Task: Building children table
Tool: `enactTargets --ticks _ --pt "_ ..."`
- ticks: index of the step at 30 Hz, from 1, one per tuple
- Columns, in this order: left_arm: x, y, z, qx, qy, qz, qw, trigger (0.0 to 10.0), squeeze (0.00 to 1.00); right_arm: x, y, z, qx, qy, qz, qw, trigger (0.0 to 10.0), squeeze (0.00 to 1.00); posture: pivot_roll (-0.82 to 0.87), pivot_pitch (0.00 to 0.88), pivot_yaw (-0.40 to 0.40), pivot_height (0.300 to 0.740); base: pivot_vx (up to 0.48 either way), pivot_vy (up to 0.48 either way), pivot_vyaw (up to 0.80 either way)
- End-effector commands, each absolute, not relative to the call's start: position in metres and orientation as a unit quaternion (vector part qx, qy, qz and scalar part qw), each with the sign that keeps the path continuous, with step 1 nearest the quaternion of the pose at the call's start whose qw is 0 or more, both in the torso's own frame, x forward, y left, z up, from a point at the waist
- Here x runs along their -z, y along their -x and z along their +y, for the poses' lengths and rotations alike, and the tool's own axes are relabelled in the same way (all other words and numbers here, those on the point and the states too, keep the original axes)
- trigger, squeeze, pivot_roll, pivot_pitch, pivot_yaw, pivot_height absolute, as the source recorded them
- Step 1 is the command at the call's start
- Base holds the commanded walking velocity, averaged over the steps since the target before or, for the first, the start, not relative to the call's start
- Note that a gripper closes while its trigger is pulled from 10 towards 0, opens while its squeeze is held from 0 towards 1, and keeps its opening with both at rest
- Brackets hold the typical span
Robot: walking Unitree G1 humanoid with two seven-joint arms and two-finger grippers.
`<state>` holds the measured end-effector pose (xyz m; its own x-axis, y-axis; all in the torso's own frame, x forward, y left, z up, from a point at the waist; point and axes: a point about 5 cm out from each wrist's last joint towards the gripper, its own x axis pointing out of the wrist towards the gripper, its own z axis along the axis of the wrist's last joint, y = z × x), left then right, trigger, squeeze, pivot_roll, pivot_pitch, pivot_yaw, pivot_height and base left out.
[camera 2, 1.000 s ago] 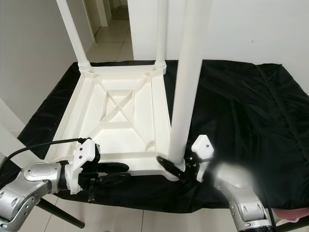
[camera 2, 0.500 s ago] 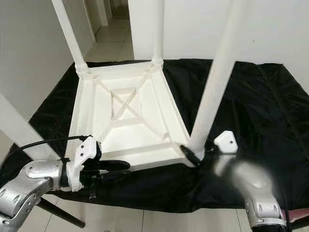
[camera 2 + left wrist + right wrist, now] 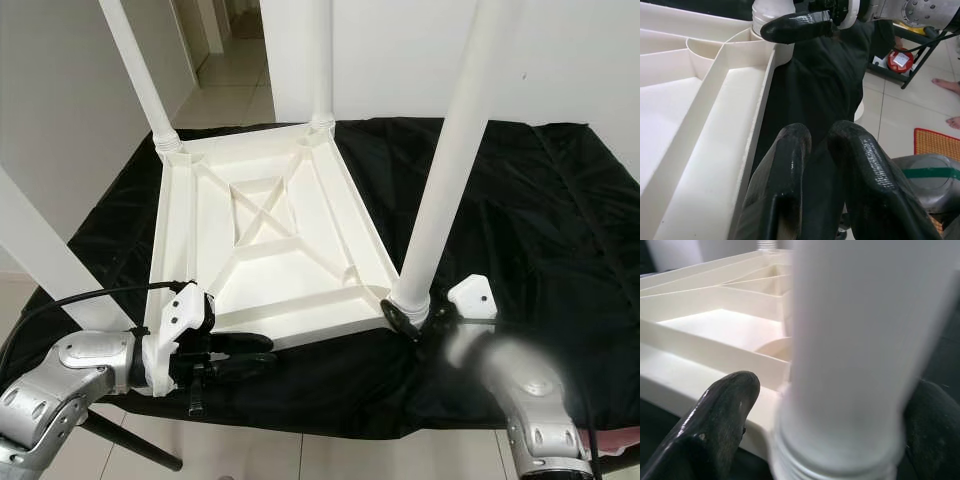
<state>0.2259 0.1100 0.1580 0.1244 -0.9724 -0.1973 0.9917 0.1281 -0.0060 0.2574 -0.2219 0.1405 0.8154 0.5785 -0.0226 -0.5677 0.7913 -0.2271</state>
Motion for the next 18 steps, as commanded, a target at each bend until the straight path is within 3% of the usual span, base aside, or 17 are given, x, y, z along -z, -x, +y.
enactTargets --ticks 1,4,18 --pt "-0.158 -0.222 0.103 0.658 -0.055 0.074 0.747 10.0 0.00 -0.143 -0.259 -0.215 -0.319 0.119 -0.026 0.940 10.0 0.00 -0.09 0.090 0.105 0.740 0.000 0.000 0.00" --pt "-0.158 -0.222 0.102 0.658 -0.054 0.074 0.748 10.0 0.00 -0.144 -0.259 -0.215 -0.318 0.118 -0.026 0.940 10.0 0.00 -0.09 0.090 0.105 0.740 0.000 0.000 0.00" --pt "-0.170 -0.234 0.089 0.595 -0.038 0.018 0.802 10.0 0.00 -0.156 -0.268 -0.232 -0.275 0.123 -0.045 0.952 10.0 0.00 -0.08 0.095 0.098 0.740 0.000 0.000 0.00"
